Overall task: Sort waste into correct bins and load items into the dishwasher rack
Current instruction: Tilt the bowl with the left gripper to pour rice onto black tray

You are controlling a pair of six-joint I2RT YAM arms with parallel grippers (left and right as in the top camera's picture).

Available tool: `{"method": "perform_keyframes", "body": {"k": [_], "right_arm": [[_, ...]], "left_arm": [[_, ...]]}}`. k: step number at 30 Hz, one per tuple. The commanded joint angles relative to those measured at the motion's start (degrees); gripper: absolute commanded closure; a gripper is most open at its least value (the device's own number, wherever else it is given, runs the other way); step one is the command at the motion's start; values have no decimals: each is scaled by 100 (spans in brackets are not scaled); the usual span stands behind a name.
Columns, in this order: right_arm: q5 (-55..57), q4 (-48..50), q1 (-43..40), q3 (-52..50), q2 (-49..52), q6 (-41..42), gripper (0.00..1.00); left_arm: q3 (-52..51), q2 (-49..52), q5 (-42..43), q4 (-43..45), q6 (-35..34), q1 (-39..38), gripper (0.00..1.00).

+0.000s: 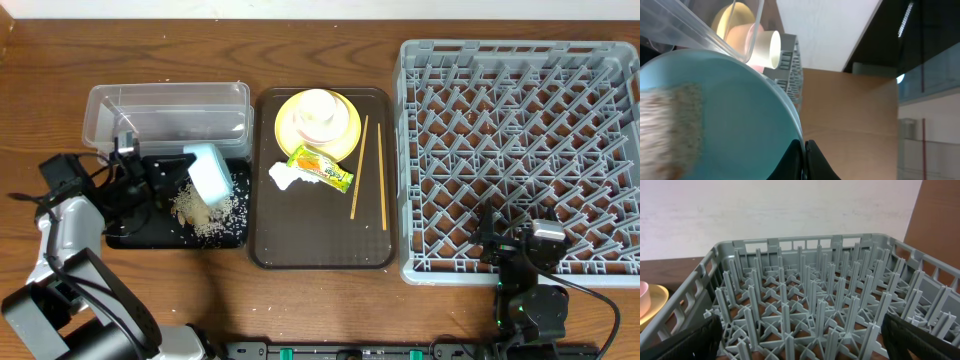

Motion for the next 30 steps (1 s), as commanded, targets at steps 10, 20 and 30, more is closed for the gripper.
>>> {"method": "perform_keyframes", "body": {"k": [10, 20, 30], "right_arm": [[42, -7, 61, -20, -15, 35, 1], [42, -4, 61, -20, -15, 35, 1], [42, -4, 61, -20, -15, 35, 1]], "left_arm": [[127, 0, 334, 11, -188, 247, 93], [127, -142, 337, -356, -157, 350, 93], [127, -216, 337, -354, -190, 483, 93]]}}
